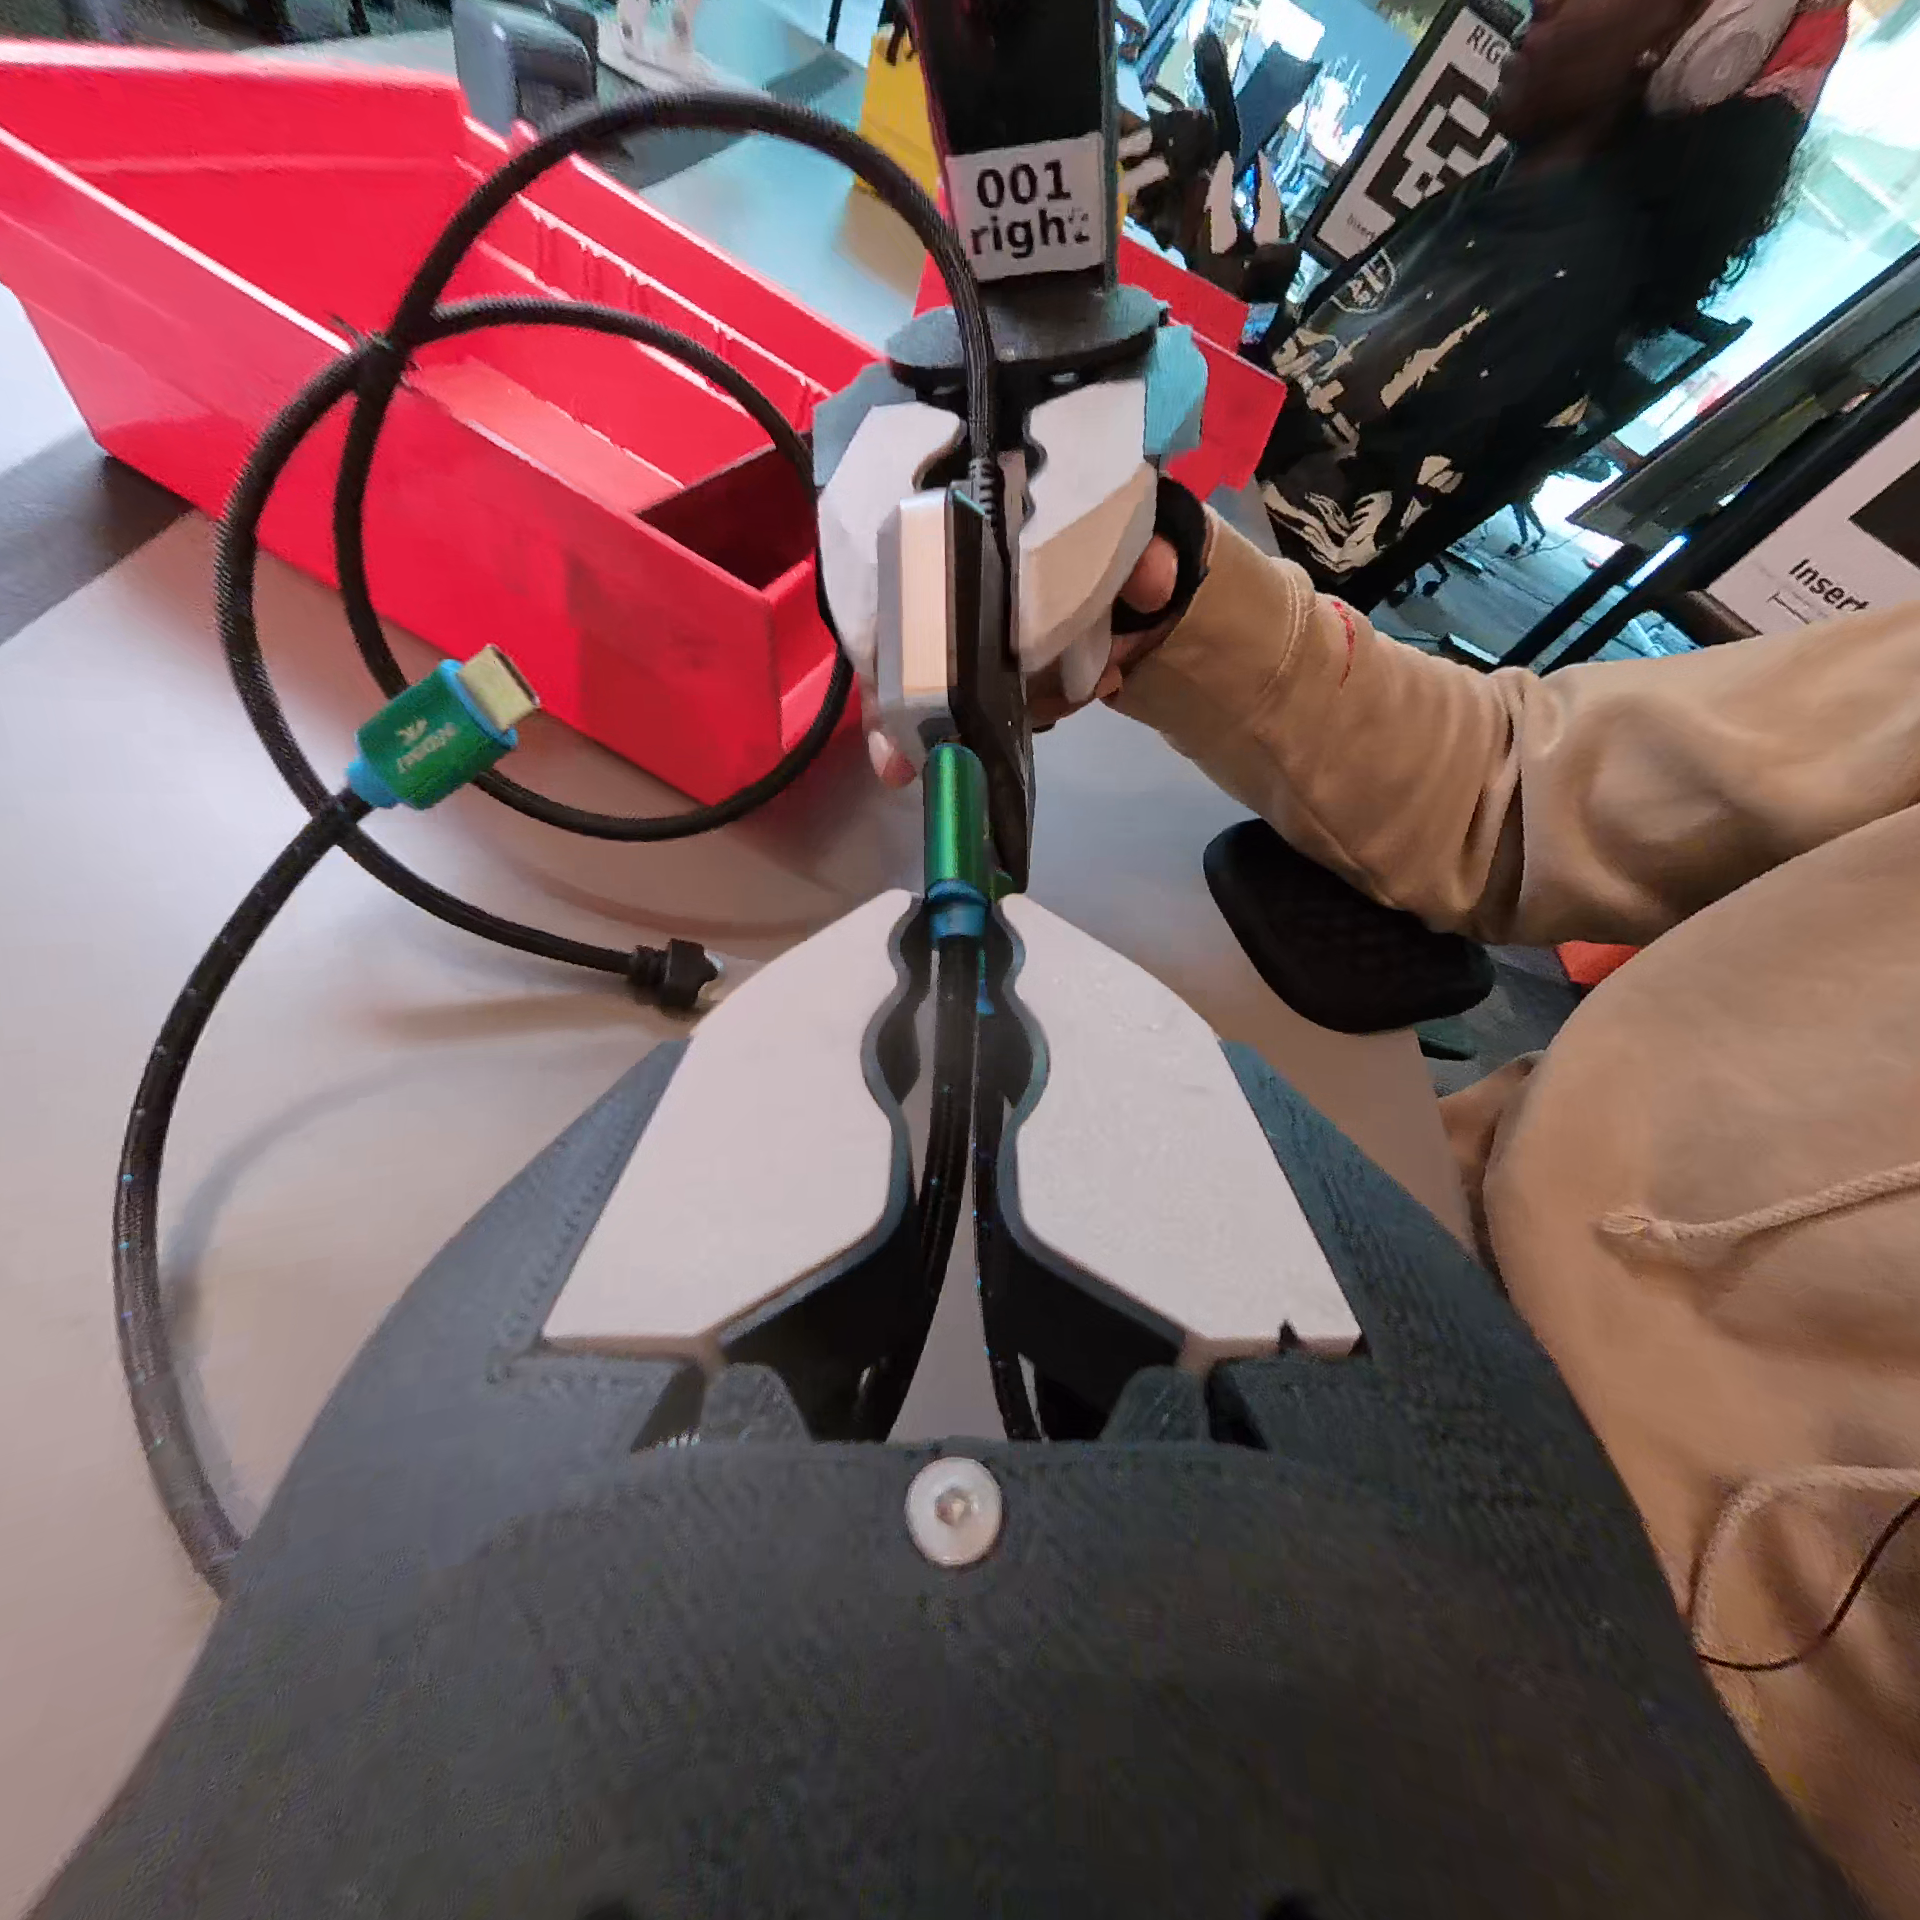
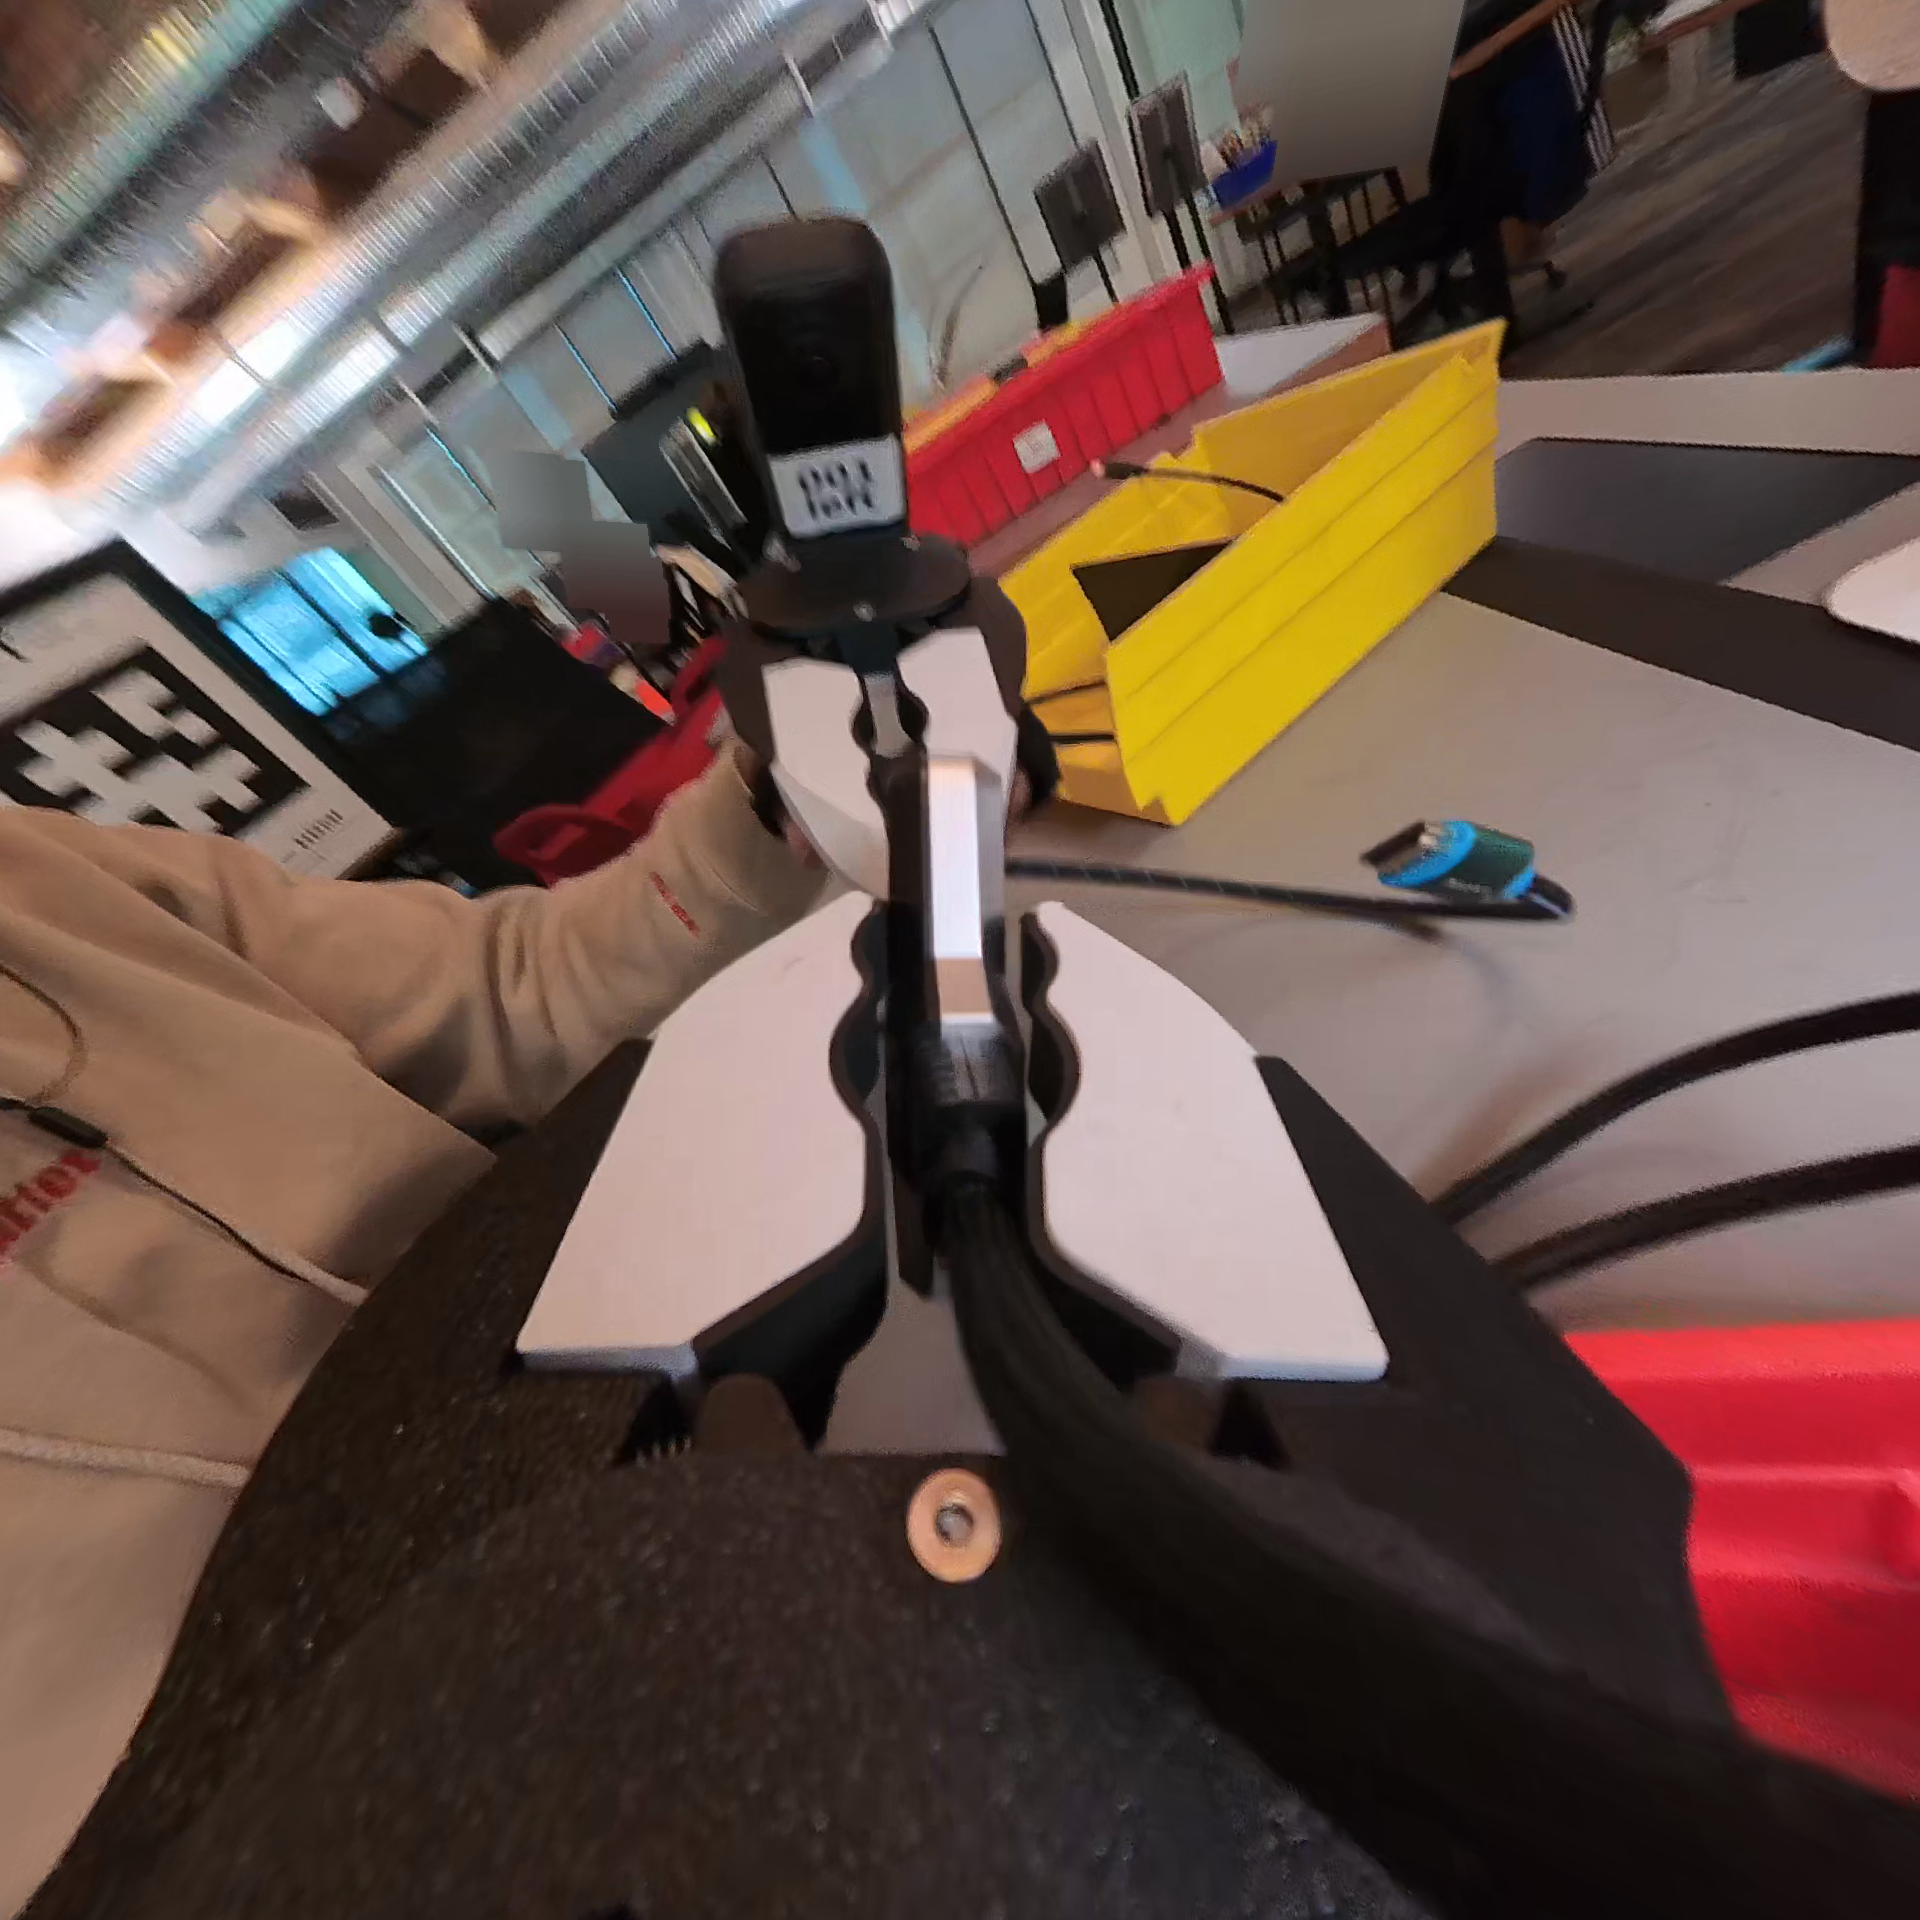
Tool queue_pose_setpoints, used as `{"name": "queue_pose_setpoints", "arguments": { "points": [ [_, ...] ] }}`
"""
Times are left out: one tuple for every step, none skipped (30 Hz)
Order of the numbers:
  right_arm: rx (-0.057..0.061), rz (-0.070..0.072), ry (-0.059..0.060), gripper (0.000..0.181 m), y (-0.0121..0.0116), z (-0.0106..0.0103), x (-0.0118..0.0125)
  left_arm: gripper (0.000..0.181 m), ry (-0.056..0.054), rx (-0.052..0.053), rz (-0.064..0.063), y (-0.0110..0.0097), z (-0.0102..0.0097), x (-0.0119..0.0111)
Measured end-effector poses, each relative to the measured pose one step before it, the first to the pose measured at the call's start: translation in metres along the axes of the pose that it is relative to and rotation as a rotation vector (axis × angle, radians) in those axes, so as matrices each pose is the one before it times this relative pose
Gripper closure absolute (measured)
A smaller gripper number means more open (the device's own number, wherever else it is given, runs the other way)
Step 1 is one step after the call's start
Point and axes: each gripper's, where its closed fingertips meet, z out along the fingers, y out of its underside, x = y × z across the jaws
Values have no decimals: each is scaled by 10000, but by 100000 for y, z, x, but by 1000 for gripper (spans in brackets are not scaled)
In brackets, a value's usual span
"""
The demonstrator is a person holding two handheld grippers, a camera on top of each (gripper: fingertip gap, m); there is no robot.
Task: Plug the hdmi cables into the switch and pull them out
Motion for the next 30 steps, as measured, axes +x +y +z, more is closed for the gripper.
{"name": "queue_pose_setpoints", "arguments": {
  "points": [
    [-518,-338,376,151,455,-102,187,171,-59,116,80,-274,-381,35],
    [-468,-327,256,148,490,-200,47,171,-41,69,74,-213,-360,65],
    [-354,-225,56,146,420,-201,-167,171,-36,14,75,-131,-285,92],
    [-205,-143,17,147,237,-102,-208,171,-35,7,94,-113,-181,114],
    [-13,-107,14,149,-59,13,-182,171,-57,23,103,-126,-96,86],
    [89,-22,-146,153,-267,-3,-384,170,-103,55,103,-172,-83,13],
    [50,9,-202,158,-301,-60,-474,170,-99,115,102,-254,-107,16],
    [-45,-22,93,158,-301,-127,-140,170,-115,135,84,-340,-135,63],
    [-154,-53,65,159,-294,-208,-259,166,-148,187,75,-542,-238,130],
    [-258,-179,62,159,-241,-285,-358,164,-172,273,95,-825,-483,208],
    [-319,-230,83,159,-230,-318,-384,162,-183,256,187,-933,-691,295],
    [-346,-132,84,159,-323,-337,-354,161,-282,178,297,-925,-823,221],
    [-378,-42,63,159,-407,-413,-329,160,-421,138,355,-829,-904,22],
    [-477,-109,102,160,-386,-516,-253,160,-467,131,344,-729,-904,-119],
    [-505,-131,128,160,-432,-619,-208,159,-394,136,256,-598,-828,-161],
    [-521,-129,133,160,-456,-710,-180,159,-243,86,129,-348,-702,-86],
    [-531,-137,99,159,-428,-803,-202,160,-53,-44,-5,2,-534,72],
    [-551,-177,86,160,-385,-903,-205,163,89,-193,-99,396,-389,199],
    [-471,-219,130,159,-454,-1032,-156,166,71,-263,-131,685,-263,180],
    [-363,-196,147,159,-561,-1143,-112,167,-26,-223,-109,826,-171,96],
    [-270,-178,174,159,-642,-1227,-43,167,-22,-169,-70,921,-82,214],
    [-204,-177,188,159,-693,-1269,10,167,37,-153,-66,1033,8,405],
    [-157,-165,178,159,-673,-1270,50,167,35,-131,-61,1090,71,477],
    [-169,-93,241,160,-606,-1268,221,167,31,-145,-53,1137,130,501],
    [-194,-85,254,160,-469,-1229,337,167,22,-174,-53,1169,145,505],
    [-144,-41,247,159,-444,-1196,443,166,17,-174,-47,1107,125,504],
    [-150,36,229,159,-349,-1143,538,165,21,-142,-52,1003,98,509],
    [-228,34,246,159,-162,-1056,637,165,58,-110,-55,892,63,557],
    [-237,22,316,159,-75,-996,766,165,87,-110,-62,840,28,561],
    [-223,20,362,159,-42,-909,850,165,42,-99,-71,768,8,451]
  ]
}}
